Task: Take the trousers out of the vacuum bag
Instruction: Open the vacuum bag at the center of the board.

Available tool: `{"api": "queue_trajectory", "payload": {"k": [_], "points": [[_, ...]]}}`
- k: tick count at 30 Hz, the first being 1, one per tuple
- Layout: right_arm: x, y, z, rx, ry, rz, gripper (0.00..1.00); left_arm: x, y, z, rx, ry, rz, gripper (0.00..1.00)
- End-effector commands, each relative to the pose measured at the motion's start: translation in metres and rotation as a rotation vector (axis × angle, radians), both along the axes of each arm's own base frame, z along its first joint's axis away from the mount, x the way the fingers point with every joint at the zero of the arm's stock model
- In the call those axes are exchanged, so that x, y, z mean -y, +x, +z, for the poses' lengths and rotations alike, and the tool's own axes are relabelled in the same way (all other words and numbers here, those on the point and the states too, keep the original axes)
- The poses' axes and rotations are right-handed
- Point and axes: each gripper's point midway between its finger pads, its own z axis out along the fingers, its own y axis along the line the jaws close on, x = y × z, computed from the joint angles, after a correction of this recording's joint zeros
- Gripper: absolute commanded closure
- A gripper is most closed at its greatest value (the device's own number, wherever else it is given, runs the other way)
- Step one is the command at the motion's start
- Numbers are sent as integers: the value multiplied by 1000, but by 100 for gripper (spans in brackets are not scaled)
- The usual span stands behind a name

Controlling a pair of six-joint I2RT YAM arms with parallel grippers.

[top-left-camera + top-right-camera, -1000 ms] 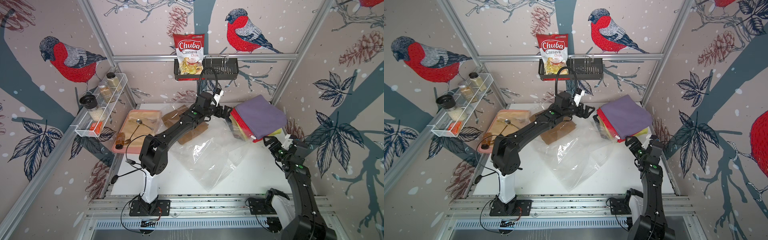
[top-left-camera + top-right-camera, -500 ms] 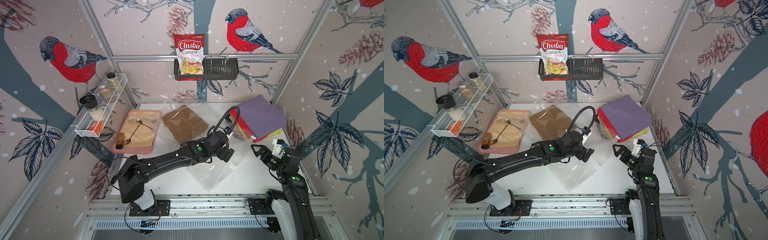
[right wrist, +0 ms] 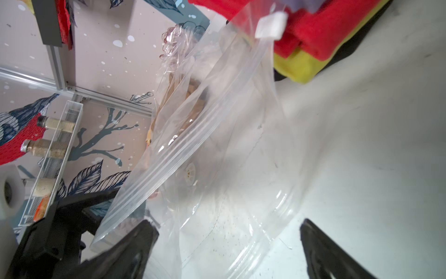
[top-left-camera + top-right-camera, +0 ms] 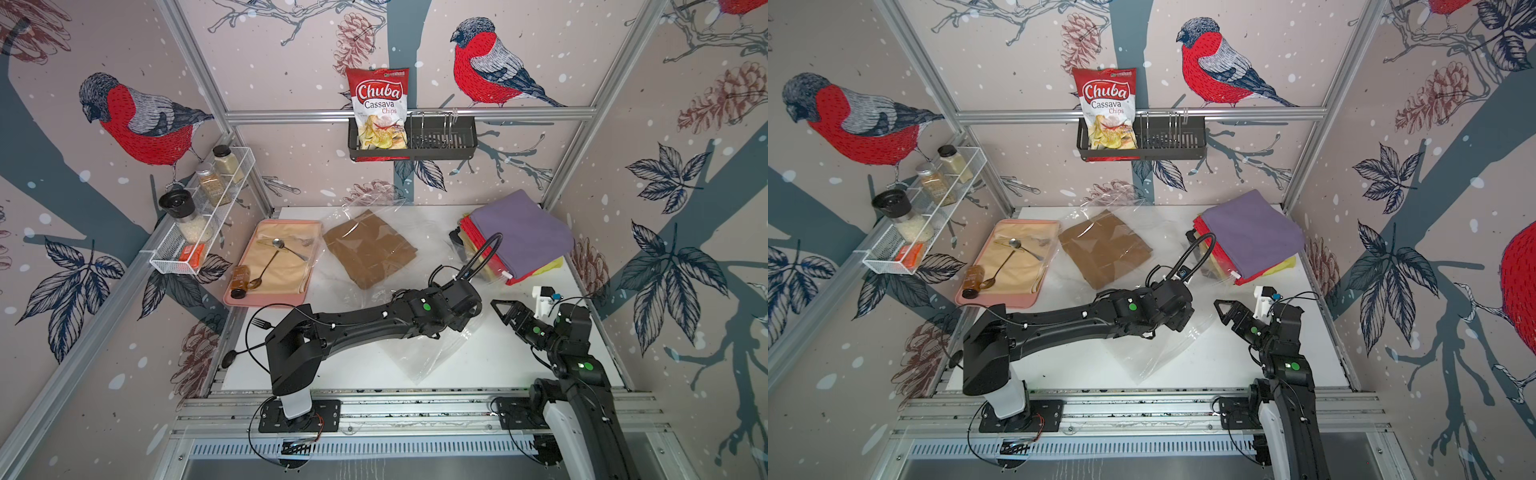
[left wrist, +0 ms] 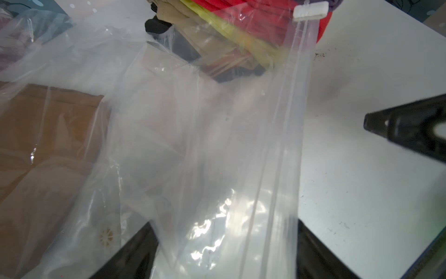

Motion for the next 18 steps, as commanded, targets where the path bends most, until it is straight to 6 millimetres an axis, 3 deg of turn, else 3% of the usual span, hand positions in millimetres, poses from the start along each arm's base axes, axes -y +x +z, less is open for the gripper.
{"api": "queue_trajectory", "payload": {"k": [1,5,8,12,18], "points": [[-19,-1,16,61,69,70,11,-2,9,11,29,-12,43,50],[-40,-1,10,60,111,105,21,3,13,16,23,-33,32,82],[-55,0,9,73,160,110,30,4,16,18,17,-41,32,97],[-75,0,12,124,188,98,37,4,22,23,2,-59,33,100],[-105,-2,1,115,147,136,39,5,27,35,1,-77,27,100]]}}
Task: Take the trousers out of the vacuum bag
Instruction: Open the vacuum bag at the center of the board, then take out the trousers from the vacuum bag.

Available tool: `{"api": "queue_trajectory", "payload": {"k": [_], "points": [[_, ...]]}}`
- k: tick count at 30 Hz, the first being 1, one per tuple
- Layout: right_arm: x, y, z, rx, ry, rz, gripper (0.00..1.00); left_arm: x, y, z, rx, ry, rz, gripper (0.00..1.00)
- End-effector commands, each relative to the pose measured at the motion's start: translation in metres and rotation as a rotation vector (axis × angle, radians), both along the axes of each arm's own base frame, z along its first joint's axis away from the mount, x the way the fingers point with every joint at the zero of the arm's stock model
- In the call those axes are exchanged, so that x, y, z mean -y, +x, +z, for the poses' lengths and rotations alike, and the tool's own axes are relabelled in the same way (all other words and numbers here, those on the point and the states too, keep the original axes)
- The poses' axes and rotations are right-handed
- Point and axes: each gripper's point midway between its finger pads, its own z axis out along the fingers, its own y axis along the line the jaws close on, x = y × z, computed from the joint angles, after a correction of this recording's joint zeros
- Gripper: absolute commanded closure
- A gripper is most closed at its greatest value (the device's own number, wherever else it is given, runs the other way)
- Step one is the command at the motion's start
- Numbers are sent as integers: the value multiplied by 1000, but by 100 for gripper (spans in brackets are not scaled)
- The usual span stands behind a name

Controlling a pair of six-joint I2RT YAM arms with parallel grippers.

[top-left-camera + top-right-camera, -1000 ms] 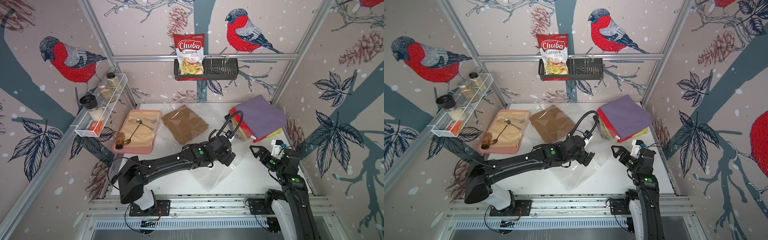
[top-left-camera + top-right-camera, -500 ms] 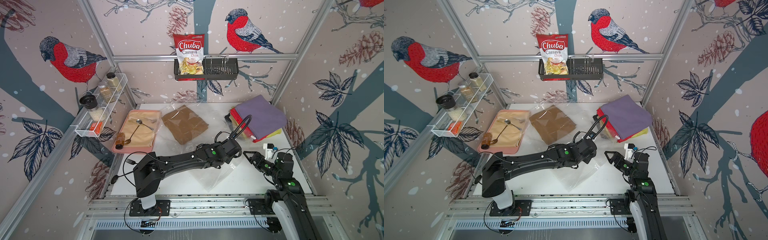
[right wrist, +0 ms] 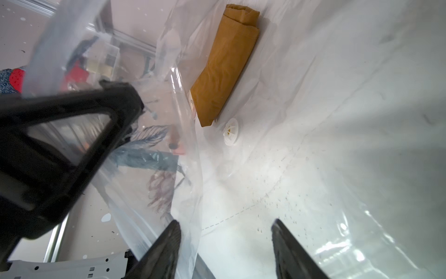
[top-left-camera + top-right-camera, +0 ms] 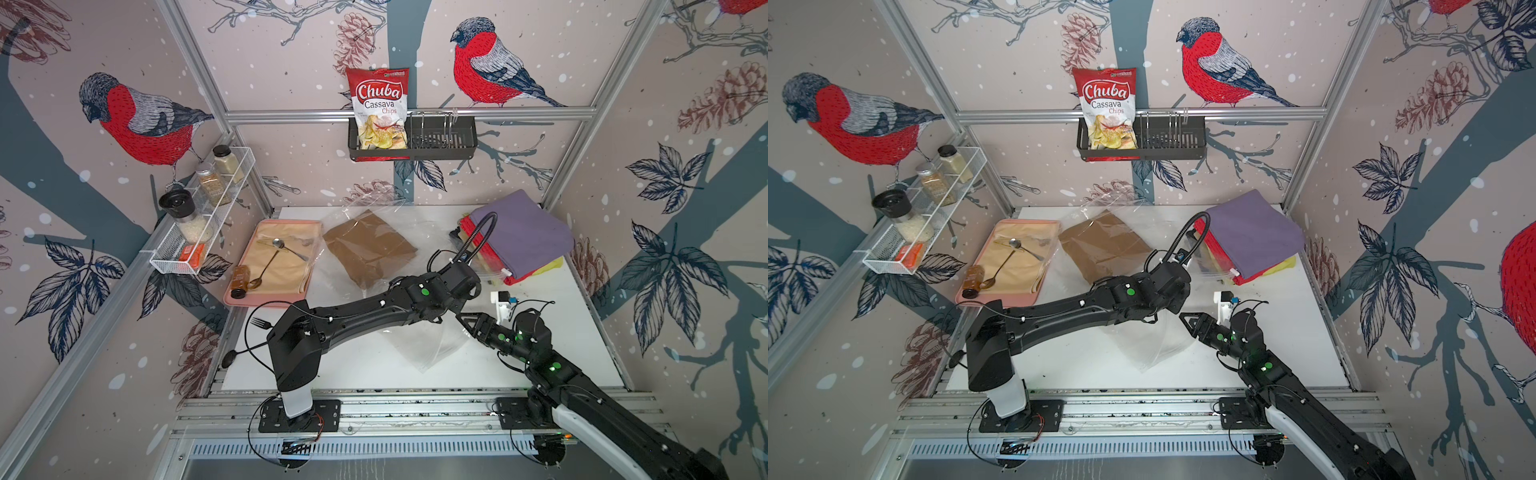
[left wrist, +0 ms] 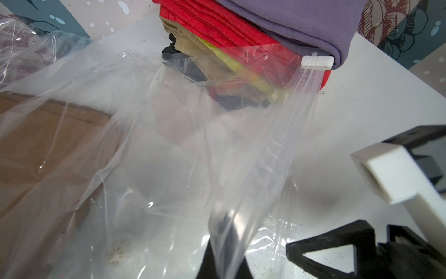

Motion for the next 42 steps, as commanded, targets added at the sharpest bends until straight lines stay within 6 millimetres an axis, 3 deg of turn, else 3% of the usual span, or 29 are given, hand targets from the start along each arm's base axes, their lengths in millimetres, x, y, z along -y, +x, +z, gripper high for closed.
{"api": "queue_trajectory", "payload": {"k": [1,11,17,22,27,36,42], "points": [[-8,19,19,77,53,-75,40,0,0,8,1,-5,-6,100],[-72,44,24,49,93,22,41,-14,-9,34,11,-74,4,100],[-86,72,5,-50,132,-83,44,-29,-10,49,34,-119,45,100],[-112,86,0,-57,181,-82,43,-37,-7,61,57,-161,63,100],[-132,104,-7,-73,220,-89,40,-37,-8,62,52,-168,61,100],[-152,144,-45,-180,206,-176,37,-42,-8,72,62,-181,67,100],[-169,166,-57,-201,202,-183,36,-44,-12,69,52,-180,57,100]]}}
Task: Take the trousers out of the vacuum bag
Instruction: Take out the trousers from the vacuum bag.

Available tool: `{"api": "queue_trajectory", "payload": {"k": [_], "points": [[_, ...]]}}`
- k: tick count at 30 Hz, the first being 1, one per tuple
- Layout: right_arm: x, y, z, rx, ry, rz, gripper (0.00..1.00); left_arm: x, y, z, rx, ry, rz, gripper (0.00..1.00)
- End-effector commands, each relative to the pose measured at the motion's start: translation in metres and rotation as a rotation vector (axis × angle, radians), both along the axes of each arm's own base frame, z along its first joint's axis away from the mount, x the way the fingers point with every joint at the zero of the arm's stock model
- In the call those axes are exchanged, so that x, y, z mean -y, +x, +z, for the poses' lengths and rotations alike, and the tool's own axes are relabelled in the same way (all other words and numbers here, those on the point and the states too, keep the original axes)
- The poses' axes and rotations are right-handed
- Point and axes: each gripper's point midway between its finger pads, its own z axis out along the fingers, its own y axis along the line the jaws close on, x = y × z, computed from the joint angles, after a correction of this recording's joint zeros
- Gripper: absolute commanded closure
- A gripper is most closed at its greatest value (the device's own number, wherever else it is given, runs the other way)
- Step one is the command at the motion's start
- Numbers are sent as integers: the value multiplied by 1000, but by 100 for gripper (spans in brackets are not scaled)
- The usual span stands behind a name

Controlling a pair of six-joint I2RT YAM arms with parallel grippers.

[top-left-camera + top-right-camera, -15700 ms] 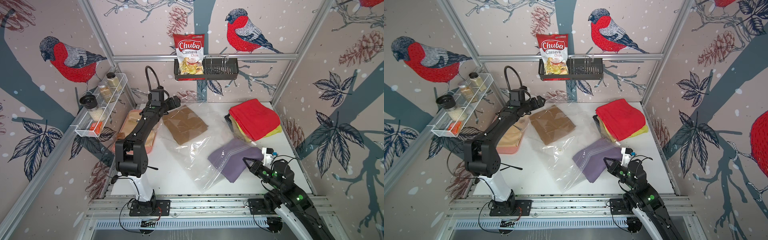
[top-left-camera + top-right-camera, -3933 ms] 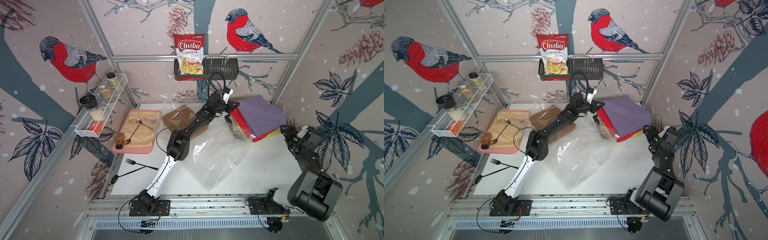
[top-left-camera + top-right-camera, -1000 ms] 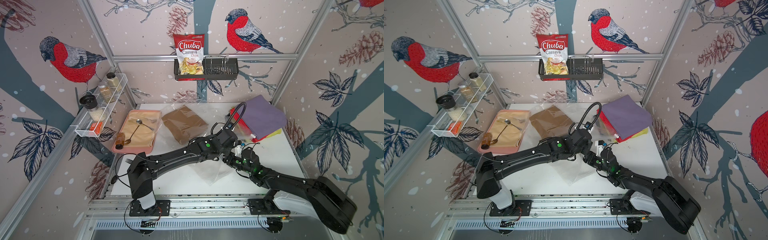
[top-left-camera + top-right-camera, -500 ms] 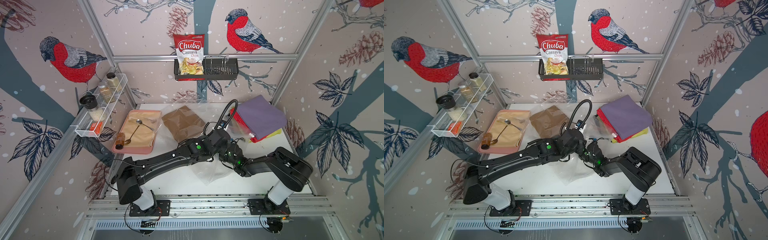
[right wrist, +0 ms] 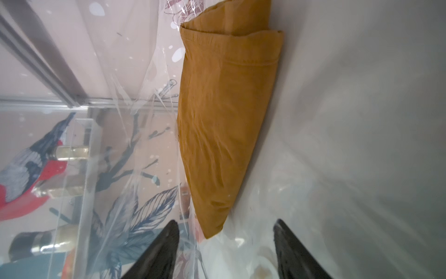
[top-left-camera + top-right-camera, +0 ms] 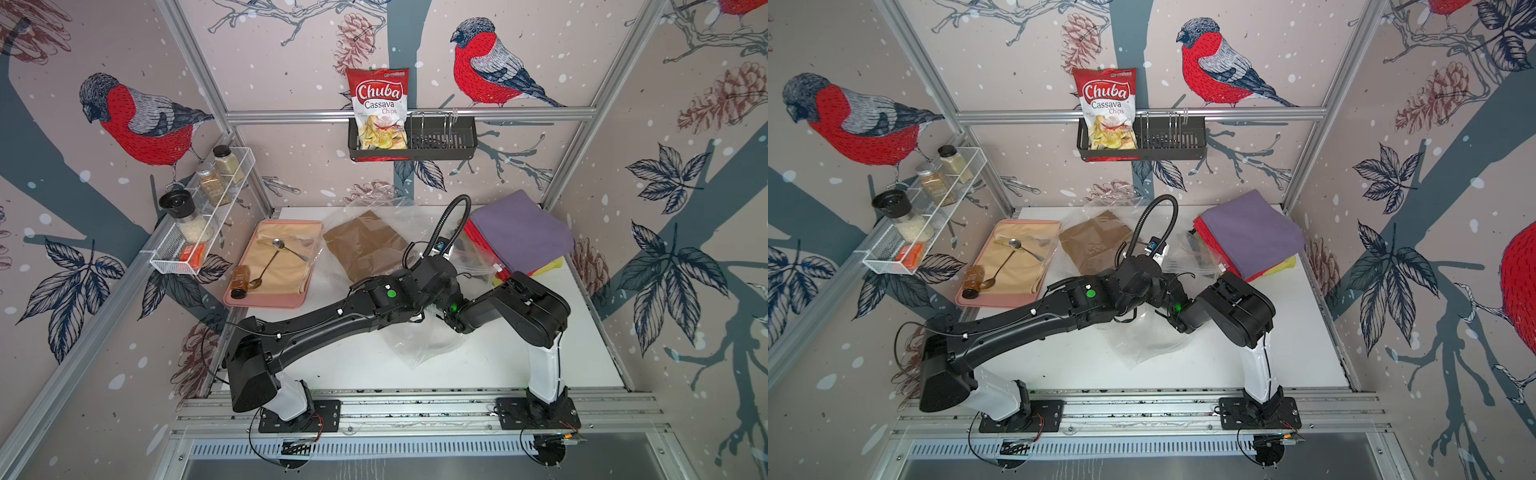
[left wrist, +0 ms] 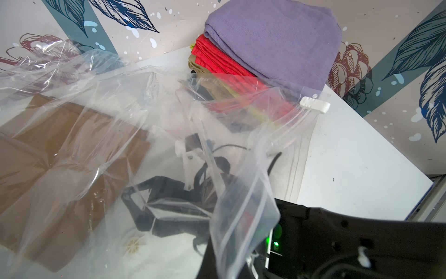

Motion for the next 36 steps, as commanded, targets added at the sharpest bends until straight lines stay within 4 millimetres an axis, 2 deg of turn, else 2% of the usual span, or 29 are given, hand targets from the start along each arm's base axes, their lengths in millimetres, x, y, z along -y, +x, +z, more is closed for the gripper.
{"api": "queue_trajectory", "payload": {"k": [1,6,14,23,27,32,36], "points": [[-8,9,-4,-25,5,-7,36,0,1,2,3,-20,7,100],[-18,21,-17,-64,-11,-20,31,2,0,-2,-9,-23,2,100],[-18,30,-33,-97,-37,-59,28,9,-3,-2,-22,-42,-32,100],[-41,48,-37,-95,-6,-39,30,17,-9,-8,-58,-56,-67,100],[-44,55,-36,-89,11,-43,35,19,-11,-7,-66,-72,-79,100],[-44,63,-31,-69,38,-40,57,16,-12,-8,-62,-76,-72,100],[-42,64,-18,-26,57,-20,88,12,-9,-12,-62,-59,-57,100]]}}
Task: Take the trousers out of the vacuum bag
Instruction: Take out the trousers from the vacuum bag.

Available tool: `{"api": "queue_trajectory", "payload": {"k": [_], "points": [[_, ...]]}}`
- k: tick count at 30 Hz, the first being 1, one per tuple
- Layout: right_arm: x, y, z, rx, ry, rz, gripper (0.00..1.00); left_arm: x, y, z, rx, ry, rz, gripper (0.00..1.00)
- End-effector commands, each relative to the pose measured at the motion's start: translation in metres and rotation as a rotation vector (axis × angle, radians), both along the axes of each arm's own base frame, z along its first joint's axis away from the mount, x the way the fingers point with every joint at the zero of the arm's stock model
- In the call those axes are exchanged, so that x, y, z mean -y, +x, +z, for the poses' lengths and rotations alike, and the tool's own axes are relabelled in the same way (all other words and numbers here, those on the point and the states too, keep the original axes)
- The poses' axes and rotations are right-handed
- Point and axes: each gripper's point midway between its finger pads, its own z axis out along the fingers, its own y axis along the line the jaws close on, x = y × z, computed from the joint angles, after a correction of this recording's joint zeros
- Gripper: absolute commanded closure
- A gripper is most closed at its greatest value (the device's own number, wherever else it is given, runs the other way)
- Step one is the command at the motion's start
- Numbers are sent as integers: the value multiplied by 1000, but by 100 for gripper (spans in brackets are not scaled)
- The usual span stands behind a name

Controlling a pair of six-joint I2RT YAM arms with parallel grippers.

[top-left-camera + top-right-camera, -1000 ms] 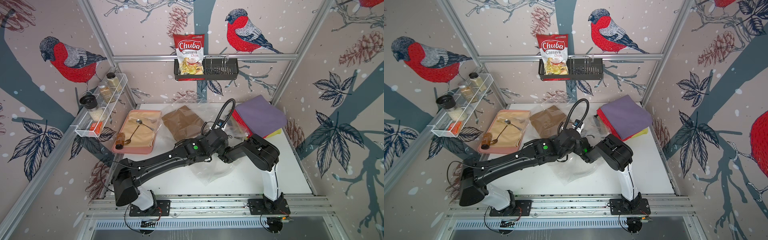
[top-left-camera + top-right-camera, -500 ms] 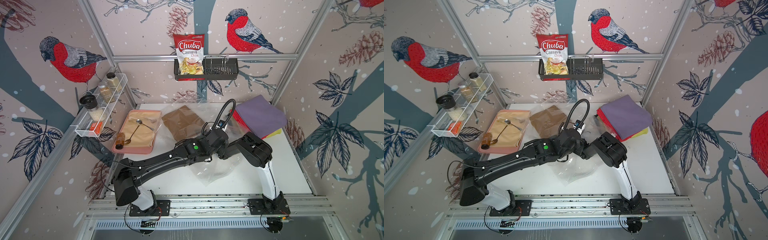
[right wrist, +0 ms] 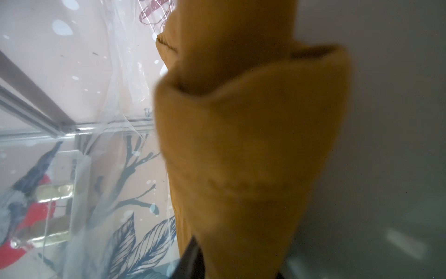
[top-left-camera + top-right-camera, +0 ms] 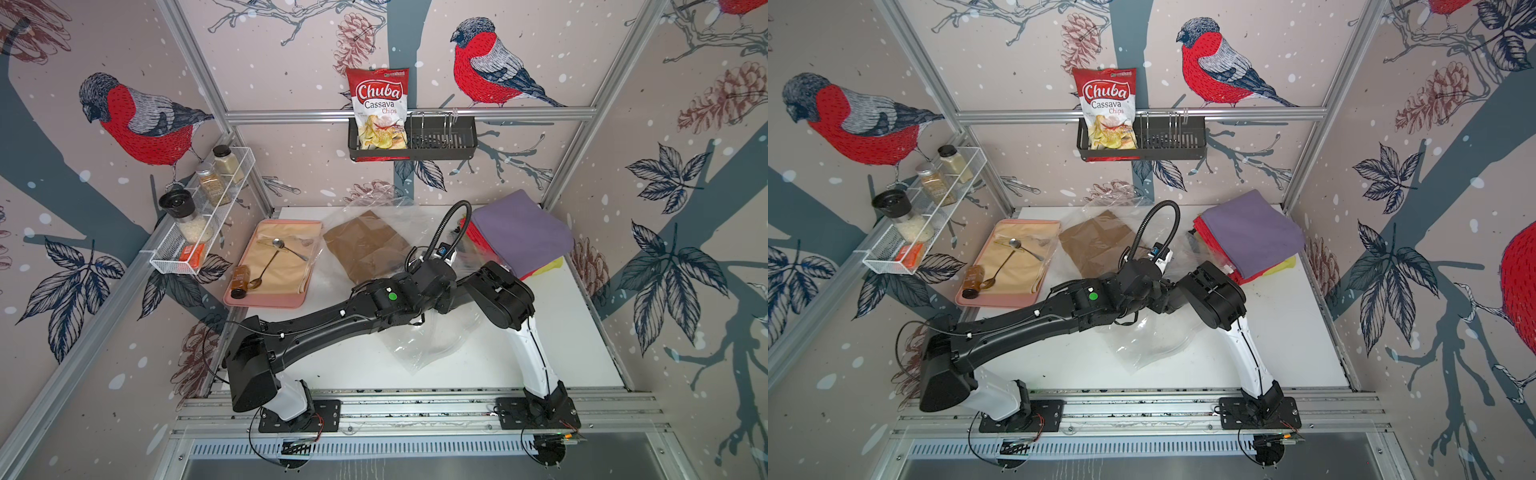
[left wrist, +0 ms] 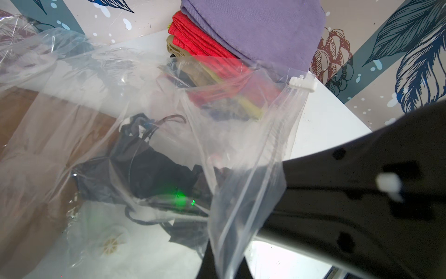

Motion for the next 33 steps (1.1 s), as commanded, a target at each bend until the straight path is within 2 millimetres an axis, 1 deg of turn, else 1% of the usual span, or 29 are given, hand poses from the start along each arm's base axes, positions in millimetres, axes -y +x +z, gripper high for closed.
{"api": "queue_trajectory", "payload": {"k": [1,2,3,6,9,17,19,24,27,30,33], "points": [[1,-2,16,52,16,26,94,0,3,4,-2,-29,16,100],[3,-4,22,70,17,29,99,-2,4,2,-3,-27,21,100],[4,-7,30,95,16,35,100,-4,6,1,-5,-25,28,100],[12,-20,48,145,19,49,100,-10,10,-1,-4,-30,44,100],[24,-36,63,185,34,52,100,-14,13,-5,-13,-42,60,100],[58,-76,71,202,24,66,100,-15,16,-12,-15,-52,67,100],[71,-85,72,207,6,51,100,-16,18,-14,-16,-51,70,100],[93,-104,75,207,-54,49,100,-19,21,-15,-6,-54,83,100],[104,-117,77,206,-94,56,100,-23,26,-19,-4,-52,96,100],[113,-129,77,197,-133,78,100,-22,26,-25,-10,-60,90,100],[122,-143,78,188,-134,98,100,-23,27,-31,-15,-59,92,100]]}}
